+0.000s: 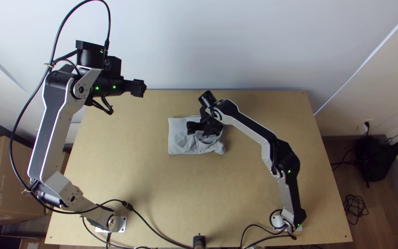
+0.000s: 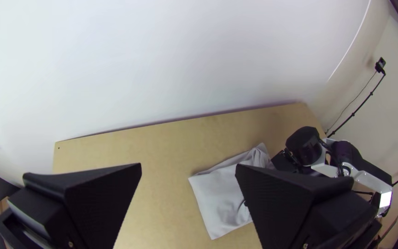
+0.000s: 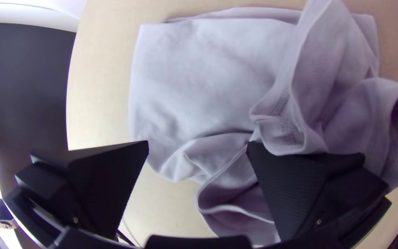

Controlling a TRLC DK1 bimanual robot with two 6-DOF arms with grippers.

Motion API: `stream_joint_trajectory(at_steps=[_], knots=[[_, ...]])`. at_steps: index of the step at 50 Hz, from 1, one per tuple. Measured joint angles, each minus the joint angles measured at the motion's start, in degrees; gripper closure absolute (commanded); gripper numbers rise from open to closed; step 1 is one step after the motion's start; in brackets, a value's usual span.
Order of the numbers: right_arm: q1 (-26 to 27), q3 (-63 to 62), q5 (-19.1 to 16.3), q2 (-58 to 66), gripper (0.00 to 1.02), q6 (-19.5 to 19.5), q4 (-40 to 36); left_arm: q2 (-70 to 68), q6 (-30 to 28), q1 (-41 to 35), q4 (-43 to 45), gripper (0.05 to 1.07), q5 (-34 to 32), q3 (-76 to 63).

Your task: Fold the t-shirt

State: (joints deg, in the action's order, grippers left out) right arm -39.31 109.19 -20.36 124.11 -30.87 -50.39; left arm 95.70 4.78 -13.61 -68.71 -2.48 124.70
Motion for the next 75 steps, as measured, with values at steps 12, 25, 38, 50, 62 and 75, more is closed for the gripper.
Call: stream_joint_trajectory(at_steps=[12, 25, 38, 50, 62, 75], knots=[[2.4, -12.3, 4.0, -10.3, 0.04, 0.0, -0.6, -0.1, 0.9, 0.4, 0.2, 0.1, 0.0, 0.0], [6.5, -22.9, 12.4, -17.6, 0.04, -0.2, -1.1, -0.1, 1.3, 0.4, 1.1, 0.1, 0.0, 0.0], [6.5, -22.4, 13.6, -19.3, 0.04, 0.0, 6.4, -0.1, 1.3, 0.4, 1.0, 0.1, 0.0, 0.0], [2.2, -13.8, 16.2, -19.1, 0.04, 4.5, 9.9, -0.1, 1.3, 1.3, 0.8, 0.1, 0.0, 0.0], [-0.9, -7.5, 21.0, -11.0, 0.04, 9.8, 11.9, -0.2, 1.3, 2.7, 0.6, 0.1, 0.0, 0.0], [-2.6, 0.0, 25.6, 1.0, 0.04, 11.1, 12.0, -0.7, 1.2, 5.2, 0.4, 0.1, 0.0, 0.0]])
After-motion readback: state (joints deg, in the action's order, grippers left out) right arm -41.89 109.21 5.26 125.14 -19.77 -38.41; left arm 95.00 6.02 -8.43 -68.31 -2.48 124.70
